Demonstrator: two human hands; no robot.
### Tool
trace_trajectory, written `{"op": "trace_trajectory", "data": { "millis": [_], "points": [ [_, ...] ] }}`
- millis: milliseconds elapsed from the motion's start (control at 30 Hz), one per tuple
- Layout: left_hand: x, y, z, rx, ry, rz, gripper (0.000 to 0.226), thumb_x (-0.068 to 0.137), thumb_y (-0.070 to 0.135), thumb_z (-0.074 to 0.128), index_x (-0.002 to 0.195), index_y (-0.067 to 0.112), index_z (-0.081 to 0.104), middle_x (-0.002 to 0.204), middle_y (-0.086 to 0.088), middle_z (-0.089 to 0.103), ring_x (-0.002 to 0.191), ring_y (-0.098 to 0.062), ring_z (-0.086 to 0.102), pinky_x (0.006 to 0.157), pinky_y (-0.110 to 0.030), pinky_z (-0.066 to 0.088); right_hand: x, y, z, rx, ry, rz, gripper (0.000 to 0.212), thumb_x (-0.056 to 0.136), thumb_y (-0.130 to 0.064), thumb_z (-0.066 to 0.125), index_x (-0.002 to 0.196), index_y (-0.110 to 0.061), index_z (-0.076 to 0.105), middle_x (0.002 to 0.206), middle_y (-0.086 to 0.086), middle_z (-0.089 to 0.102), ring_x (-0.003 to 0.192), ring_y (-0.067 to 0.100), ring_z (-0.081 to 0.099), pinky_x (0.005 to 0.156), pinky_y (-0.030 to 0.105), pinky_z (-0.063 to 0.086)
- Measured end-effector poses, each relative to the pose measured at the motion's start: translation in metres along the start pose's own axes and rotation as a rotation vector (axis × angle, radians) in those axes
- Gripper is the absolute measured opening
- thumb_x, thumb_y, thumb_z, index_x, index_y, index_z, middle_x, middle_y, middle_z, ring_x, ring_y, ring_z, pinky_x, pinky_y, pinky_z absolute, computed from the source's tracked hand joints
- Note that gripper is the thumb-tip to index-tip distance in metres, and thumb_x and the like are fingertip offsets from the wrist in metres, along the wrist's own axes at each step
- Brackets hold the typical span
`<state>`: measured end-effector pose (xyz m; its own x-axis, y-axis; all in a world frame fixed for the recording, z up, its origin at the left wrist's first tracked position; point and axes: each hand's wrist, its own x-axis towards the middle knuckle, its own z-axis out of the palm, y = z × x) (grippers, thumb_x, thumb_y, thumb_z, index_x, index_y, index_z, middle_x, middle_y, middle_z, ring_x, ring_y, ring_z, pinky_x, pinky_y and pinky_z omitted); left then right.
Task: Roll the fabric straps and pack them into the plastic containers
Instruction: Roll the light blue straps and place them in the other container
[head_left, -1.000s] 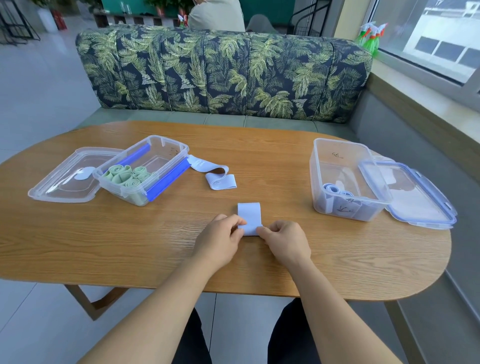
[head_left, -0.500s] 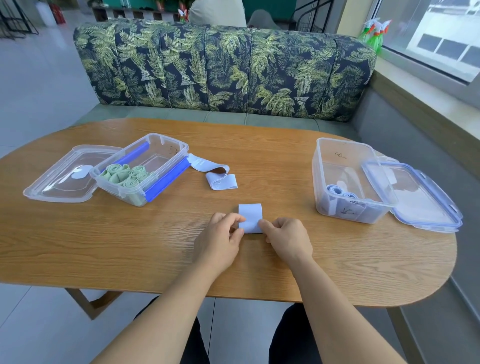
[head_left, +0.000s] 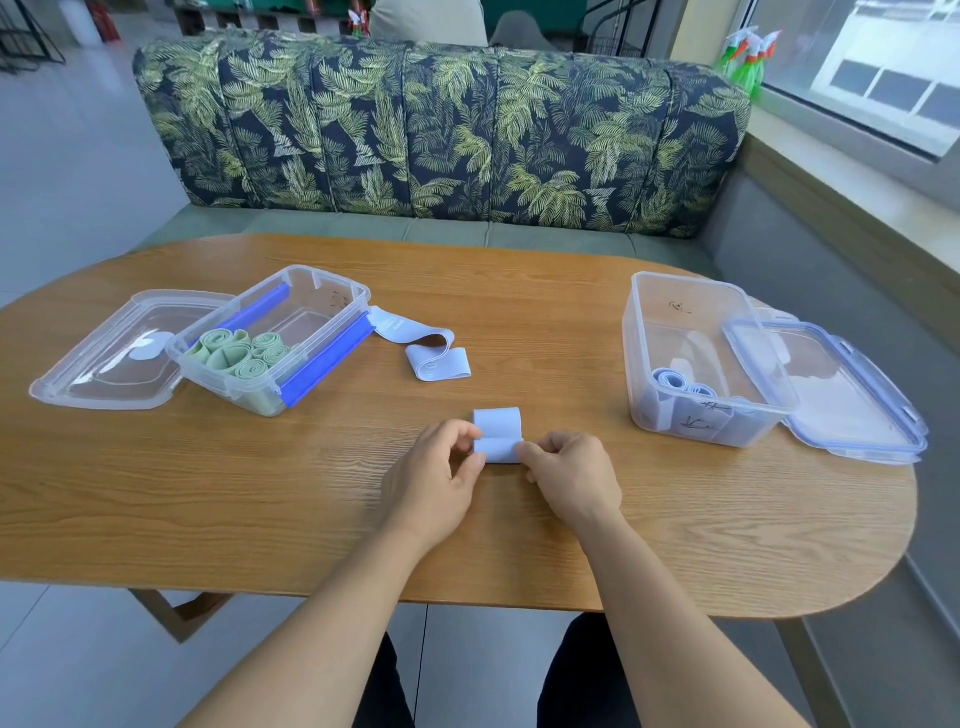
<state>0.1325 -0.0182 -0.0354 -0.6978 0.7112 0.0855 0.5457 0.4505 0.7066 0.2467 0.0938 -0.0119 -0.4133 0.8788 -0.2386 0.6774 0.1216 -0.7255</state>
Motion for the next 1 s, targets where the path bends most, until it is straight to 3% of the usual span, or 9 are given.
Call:
{"op": "trace_trajectory", "data": {
  "millis": [167, 433, 567, 767, 1000],
  "points": [
    [0.005, 0.000, 0.000, -0.022, -0.001, -0.042, 0.016, 0.091, 0.036, 0.058, 0.106, 0.040, 0.060, 0.095, 0.022, 0.059, 0.078, -0.003, 0.054, 0.074, -0.028, 0.046, 0.005, -0.002, 0.000, 0.023, -0.011, 0.007, 0.024, 0.081, -0.043, 0.060, 0.073, -0.022, 0.066, 0.076, -0.003, 0.072, 0.074, 0.017, 0.063, 0.070, 0.032, 0.049],
    [0.009, 0.007, 0.003, -0.019, 0.060, -0.136, 0.013, 0.092, 0.044, 0.056, 0.103, 0.037, 0.059, 0.082, 0.027, 0.056, 0.085, -0.007, 0.057, 0.073, -0.027, 0.043, 0.009, -0.004, 0.003, 0.026, 0.033, 0.006, 0.031, 0.081, -0.052, 0.060, 0.074, -0.022, 0.065, 0.078, -0.005, 0.072, 0.080, 0.015, 0.064, 0.073, 0.031, 0.048],
    [0.010, 0.009, 0.004, -0.036, 0.091, -0.182, 0.016, 0.090, 0.048, 0.056, 0.092, 0.034, 0.062, 0.085, 0.020, 0.063, 0.087, -0.011, 0.061, 0.076, -0.032, 0.049, 0.009, -0.003, 0.004, 0.011, 0.039, -0.005, 0.029, 0.080, -0.053, 0.061, 0.078, -0.025, 0.066, 0.079, -0.007, 0.071, 0.082, 0.013, 0.064, 0.076, 0.031, 0.049],
    [0.008, 0.008, 0.004, -0.083, 0.114, -0.149, 0.018, 0.086, 0.047, 0.061, 0.103, 0.039, 0.057, 0.091, 0.022, 0.063, 0.083, -0.005, 0.060, 0.076, -0.032, 0.049, 0.015, -0.010, 0.004, 0.013, 0.031, 0.012, 0.033, 0.083, -0.053, 0.059, 0.074, -0.022, 0.066, 0.077, -0.005, 0.071, 0.080, 0.015, 0.064, 0.072, 0.031, 0.048],
    [0.016, 0.009, 0.006, -0.091, 0.108, -0.189, 0.008, 0.087, 0.045, 0.060, 0.095, 0.042, 0.060, 0.088, 0.025, 0.064, 0.081, -0.003, 0.060, 0.074, -0.031, 0.050, 0.018, -0.010, 0.005, 0.022, 0.046, 0.006, 0.035, 0.085, -0.056, 0.057, 0.075, -0.023, 0.063, 0.080, -0.006, 0.071, 0.083, 0.016, 0.064, 0.072, 0.031, 0.046]
  ]
}}
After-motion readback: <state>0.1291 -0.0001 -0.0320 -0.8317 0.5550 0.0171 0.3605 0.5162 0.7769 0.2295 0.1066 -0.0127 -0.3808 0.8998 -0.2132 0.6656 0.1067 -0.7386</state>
